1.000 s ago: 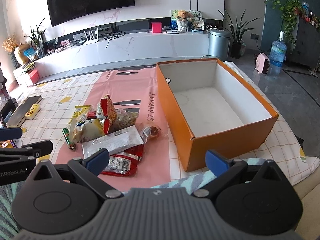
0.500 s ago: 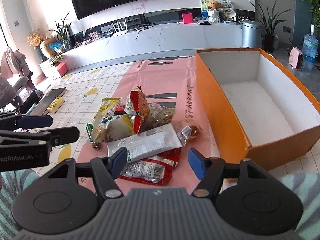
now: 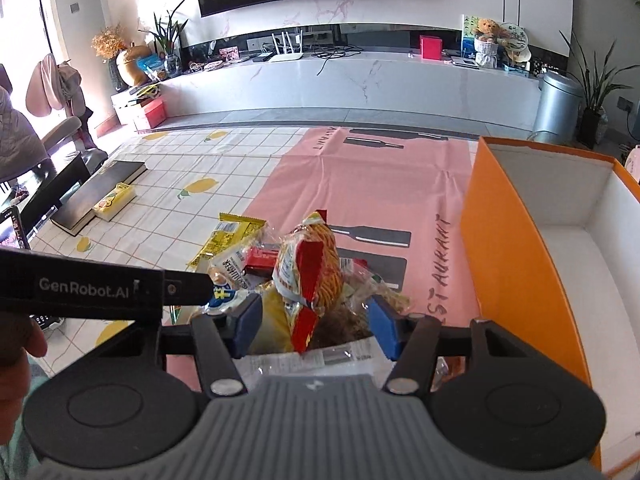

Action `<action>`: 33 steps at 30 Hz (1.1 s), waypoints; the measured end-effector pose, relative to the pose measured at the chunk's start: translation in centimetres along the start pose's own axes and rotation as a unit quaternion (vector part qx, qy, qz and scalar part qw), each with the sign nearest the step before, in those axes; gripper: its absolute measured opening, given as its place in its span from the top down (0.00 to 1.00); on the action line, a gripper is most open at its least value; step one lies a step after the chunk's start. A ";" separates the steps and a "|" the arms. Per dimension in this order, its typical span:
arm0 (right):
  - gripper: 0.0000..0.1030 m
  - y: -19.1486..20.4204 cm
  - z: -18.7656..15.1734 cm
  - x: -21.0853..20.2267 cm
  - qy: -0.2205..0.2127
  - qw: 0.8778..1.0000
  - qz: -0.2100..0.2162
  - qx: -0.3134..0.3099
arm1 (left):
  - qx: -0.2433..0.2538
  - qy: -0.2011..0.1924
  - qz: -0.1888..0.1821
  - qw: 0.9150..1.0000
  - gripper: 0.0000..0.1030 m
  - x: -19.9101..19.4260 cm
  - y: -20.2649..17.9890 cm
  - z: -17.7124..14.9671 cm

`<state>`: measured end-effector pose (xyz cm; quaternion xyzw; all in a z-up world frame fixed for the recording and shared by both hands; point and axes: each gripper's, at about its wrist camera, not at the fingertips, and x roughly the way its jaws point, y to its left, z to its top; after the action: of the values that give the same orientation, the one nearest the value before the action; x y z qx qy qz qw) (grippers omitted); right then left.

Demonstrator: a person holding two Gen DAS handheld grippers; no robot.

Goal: Organize snacks
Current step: 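Grasp the red-and-white chip bag with the right tool while the left tool grasps the white bread-roll bag, then carry both bags into the orange box and open both tools to release them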

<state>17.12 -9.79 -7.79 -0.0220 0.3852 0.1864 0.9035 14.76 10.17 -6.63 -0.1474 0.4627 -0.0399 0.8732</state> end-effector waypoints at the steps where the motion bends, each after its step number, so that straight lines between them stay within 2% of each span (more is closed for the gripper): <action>1: 0.44 0.1 0.1 0.6 0.001 1.000 -0.001 -0.005 | -0.015 0.009 -0.010 1.000 0.18 0.5 0.5 0.1; 5: 0.47 0.1 0.5 2.8 0.007 1.000 0.007 -0.007 | -0.053 0.034 -0.023 0.998 0.18 2.3 1.8 0.2; 8: 0.53 0.0 0.4 3.8 0.008 1.000 0.020 -0.003 | -0.071 0.044 -0.035 0.996 0.18 3.2 2.4 0.3; 10: 0.62 -0.3 0.2 4.3 0.009 1.000 0.024 -0.002 | -0.080 0.048 -0.049 0.994 0.18 3.6 2.7 0.2; 15: 0.69 -0.6 -0.2 4.4 0.002 1.000 0.028 0.004 | -0.098 0.058 -0.074 0.991 0.18 4.6 2.8 -0.1; 22: 0.77 -0.9 -0.5 4.3 0.003 1.000 0.027 0.008 | -0.082 0.044 -0.068 0.993 0.35 4.3 2.2 -0.5; 33: 0.79 -0.9 -0.5 2.3 -0.010 1.000 0.021 0.004 | -0.051 0.000 -0.041 0.998 0.57 1.4 0.8 -0.3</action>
<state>18.58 -9.99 -9.91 -0.0083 0.3770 0.2040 0.9034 15.22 10.62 -8.16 -0.2112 0.4574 -0.0520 0.8622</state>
